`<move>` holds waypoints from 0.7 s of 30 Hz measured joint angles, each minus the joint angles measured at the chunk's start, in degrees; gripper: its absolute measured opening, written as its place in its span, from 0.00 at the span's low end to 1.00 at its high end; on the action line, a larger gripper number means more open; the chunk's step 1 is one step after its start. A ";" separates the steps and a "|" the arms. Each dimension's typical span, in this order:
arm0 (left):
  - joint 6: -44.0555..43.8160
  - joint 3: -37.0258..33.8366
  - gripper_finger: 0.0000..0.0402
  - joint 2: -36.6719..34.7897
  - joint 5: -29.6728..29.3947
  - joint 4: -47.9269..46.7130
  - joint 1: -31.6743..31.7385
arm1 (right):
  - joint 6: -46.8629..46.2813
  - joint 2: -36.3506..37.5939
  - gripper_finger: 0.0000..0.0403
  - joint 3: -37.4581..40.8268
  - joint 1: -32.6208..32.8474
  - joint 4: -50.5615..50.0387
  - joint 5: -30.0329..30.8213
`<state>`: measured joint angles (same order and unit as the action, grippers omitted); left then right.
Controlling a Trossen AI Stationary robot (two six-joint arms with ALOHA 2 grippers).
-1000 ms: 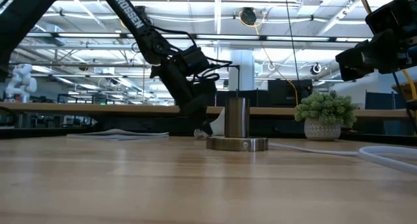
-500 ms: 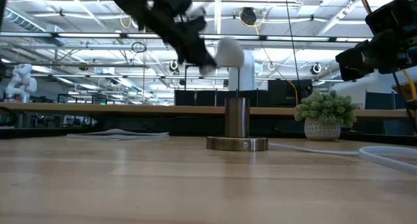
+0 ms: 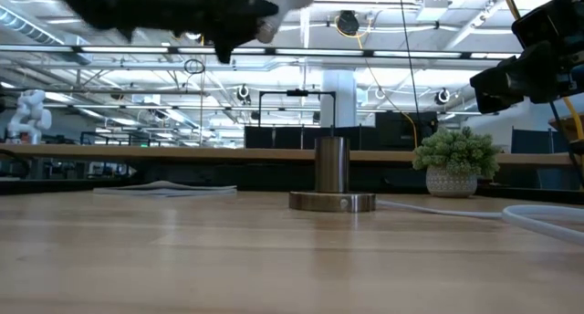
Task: Screw lightbulb
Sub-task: Insert the white lightbulb into the gold lamp
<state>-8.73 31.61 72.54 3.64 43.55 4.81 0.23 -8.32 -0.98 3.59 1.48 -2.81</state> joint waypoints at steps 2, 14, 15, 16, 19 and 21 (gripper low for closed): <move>-1.13 -6.92 0.34 4.62 -4.63 18.81 -5.17 | 0.00 -0.01 0.00 0.01 0.01 -0.01 0.00; 3.39 -8.77 0.34 20.90 -15.24 45.71 -9.89 | 0.00 -0.03 0.00 -0.01 0.00 0.11 -0.02; 3.89 -8.13 0.34 21.03 -15.04 45.52 -9.63 | 0.00 -0.04 0.00 -0.01 0.00 -0.09 0.02; 4.65 -7.85 0.34 21.04 -15.05 45.06 -9.40 | 0.00 -0.11 0.00 -0.01 -0.01 0.04 0.00; 6.70 -6.24 0.34 21.04 -15.03 43.91 -8.80 | 0.00 -0.12 0.00 -0.01 -0.01 0.04 0.00; 7.72 -5.50 0.34 21.02 -15.01 43.03 -8.74 | 0.00 -0.13 0.00 -0.01 0.00 0.04 0.00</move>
<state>-1.01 26.11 93.56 -11.38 86.58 -3.92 0.23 -8.45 -0.99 3.59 1.52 -2.81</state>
